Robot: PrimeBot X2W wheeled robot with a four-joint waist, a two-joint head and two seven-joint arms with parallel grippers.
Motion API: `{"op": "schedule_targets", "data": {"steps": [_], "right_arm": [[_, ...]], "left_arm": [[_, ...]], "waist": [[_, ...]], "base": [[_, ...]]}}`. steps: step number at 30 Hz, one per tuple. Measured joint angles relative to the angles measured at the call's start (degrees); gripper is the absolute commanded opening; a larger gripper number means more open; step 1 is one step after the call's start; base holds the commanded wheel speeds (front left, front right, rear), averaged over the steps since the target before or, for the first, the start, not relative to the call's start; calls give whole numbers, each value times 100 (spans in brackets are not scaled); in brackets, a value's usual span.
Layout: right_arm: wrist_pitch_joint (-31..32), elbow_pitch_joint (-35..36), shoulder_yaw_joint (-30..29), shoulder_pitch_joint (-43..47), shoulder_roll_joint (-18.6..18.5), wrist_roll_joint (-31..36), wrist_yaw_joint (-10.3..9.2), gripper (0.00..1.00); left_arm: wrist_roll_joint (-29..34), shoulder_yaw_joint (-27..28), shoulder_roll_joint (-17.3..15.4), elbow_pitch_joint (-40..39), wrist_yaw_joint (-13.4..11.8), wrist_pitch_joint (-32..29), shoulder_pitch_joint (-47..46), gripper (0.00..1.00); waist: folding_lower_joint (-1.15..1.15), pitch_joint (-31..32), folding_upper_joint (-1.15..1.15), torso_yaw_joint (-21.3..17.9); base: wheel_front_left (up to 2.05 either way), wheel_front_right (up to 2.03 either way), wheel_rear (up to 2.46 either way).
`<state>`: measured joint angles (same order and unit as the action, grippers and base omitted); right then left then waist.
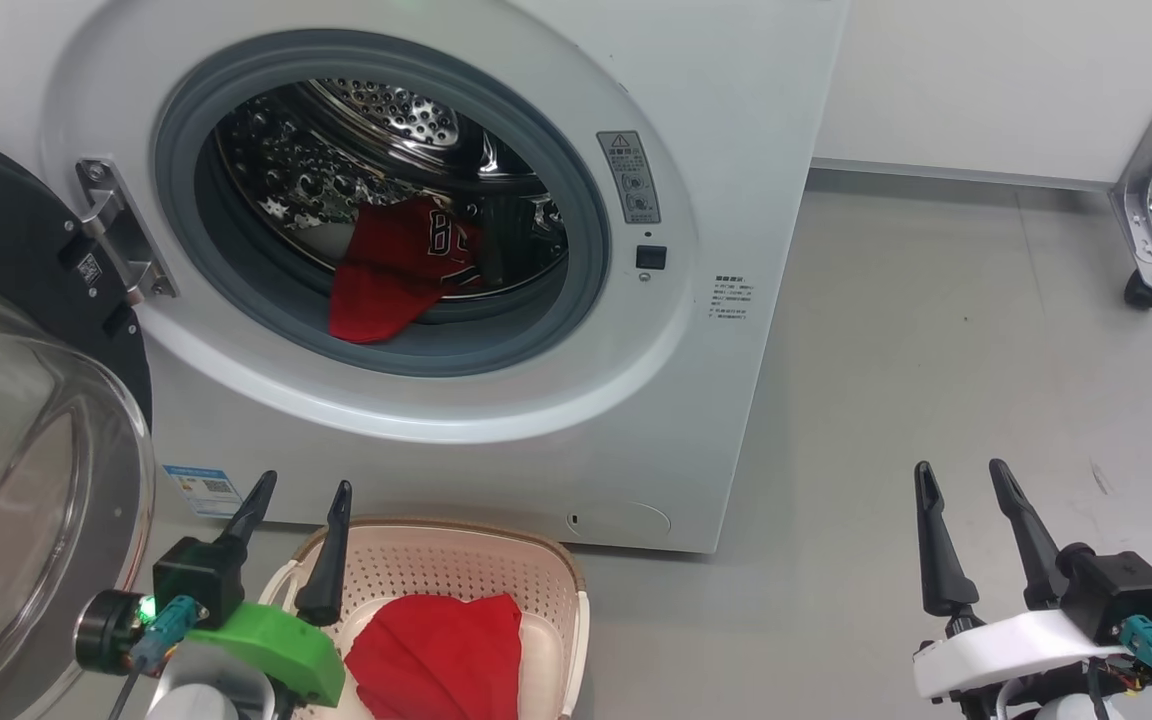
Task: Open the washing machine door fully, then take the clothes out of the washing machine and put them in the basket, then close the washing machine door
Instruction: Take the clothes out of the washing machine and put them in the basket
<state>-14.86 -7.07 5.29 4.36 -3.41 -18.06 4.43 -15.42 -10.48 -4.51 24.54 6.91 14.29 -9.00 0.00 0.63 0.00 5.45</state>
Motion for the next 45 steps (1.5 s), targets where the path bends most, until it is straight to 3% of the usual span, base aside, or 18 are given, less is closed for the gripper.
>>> {"op": "schedule_targets", "data": {"steps": [21,45], "right_arm": [[0,132,-27,62,25,2,22,100],[0,168,-38,62,68,10,55,100]], "left_arm": [[109,66,13,-810,2,1,542,100],[248,98,22,-1062,3,1,692,100]], "waist": [[0,-140,0,-162],[0,-212,0,-223]], "base": [[0,0,0],[0,0,0]]}}
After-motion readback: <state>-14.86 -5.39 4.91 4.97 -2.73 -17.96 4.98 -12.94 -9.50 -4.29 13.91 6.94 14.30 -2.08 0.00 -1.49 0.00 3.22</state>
